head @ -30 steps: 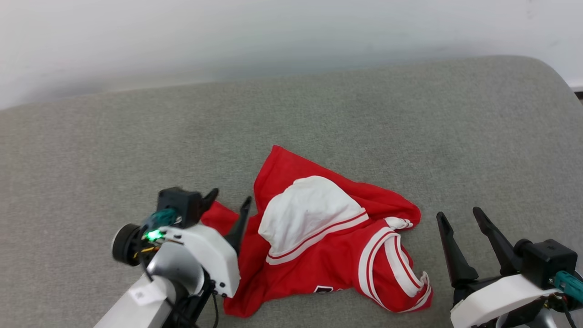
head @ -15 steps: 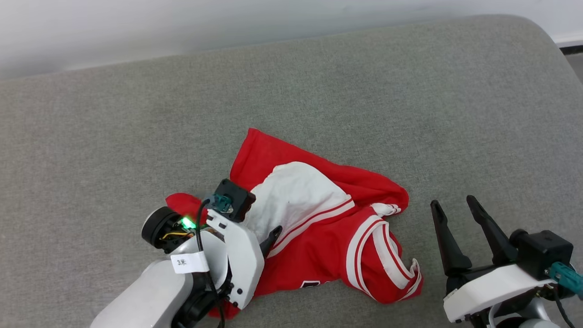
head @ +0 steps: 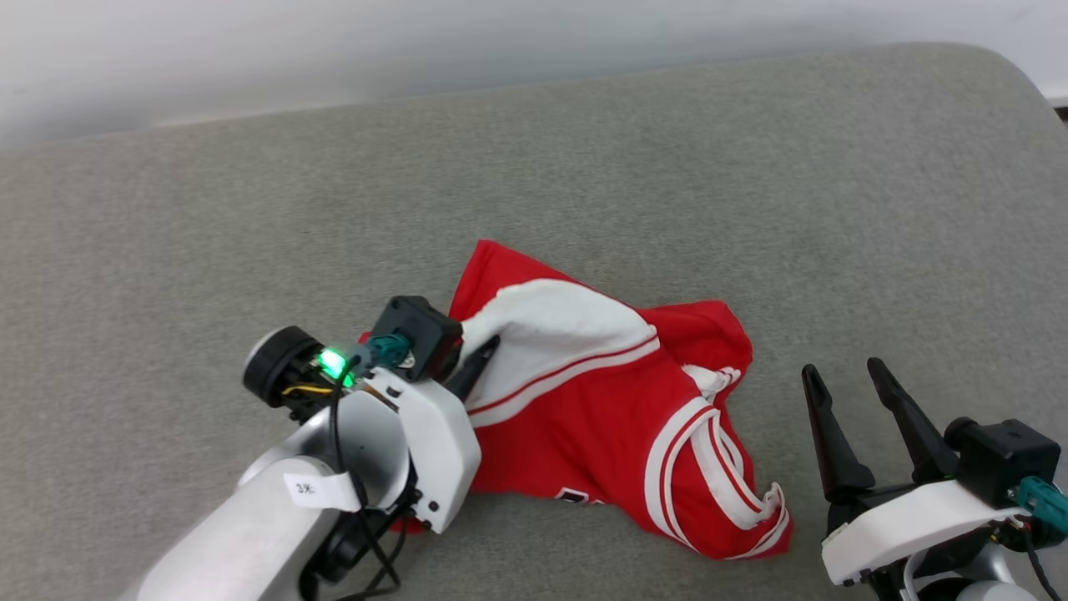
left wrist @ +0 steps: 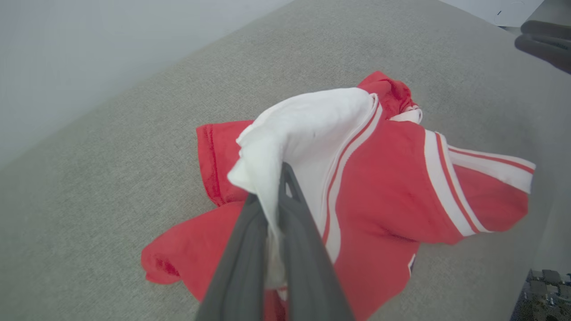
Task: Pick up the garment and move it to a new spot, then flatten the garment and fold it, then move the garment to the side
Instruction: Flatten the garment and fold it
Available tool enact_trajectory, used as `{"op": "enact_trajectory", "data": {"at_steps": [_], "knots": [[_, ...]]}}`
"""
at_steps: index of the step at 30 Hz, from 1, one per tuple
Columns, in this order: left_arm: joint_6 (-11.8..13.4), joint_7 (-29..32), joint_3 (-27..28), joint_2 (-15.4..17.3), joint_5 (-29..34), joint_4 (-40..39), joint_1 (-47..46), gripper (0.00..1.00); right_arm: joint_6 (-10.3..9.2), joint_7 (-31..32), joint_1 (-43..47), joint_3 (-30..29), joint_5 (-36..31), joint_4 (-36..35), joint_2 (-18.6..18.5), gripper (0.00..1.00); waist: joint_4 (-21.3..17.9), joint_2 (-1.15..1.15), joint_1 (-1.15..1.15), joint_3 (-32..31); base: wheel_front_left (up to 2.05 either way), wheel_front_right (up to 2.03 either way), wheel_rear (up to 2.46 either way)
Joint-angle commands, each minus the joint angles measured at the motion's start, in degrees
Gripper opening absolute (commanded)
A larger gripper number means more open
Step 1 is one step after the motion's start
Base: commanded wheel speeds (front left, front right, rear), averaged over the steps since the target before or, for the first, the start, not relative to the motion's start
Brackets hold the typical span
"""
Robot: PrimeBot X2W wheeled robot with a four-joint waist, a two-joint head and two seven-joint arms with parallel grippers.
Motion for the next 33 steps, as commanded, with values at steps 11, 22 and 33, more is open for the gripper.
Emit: {"op": "enact_trajectory", "data": {"at_steps": [11, 22, 33], "knots": [[5.1, -2.1, 0.7, 4.5, 0.0, -6.1, 11.2, 0.0, -0.02, 1.9, 1.0, -1.5, 0.4, -0.8, 0.2, 1.0, 7.0, 0.0, 0.0, -1.0, 0.0, 0.0, 0.0], [5.4, -1.6, -4.7, 1.5, -5.7, -1.1, 23.6, 0.0, -0.02, 3.7, 1.2, -1.7, -0.4, -1.5, 0.2, 1.0, 10.3, 0.0, 0.0, -2.0, 0.0, 0.0, 0.0], [7.9, -13.4, -1.9, -2.9, -3.0, 1.5, 22.4, 1.0, -0.02, 4.7, 3.5, -2.0, 0.2, -1.7, 0.2, 1.0, 10.0, 0.0, 0.0, -7.0, 0.0, 0.0, 0.0]]}}
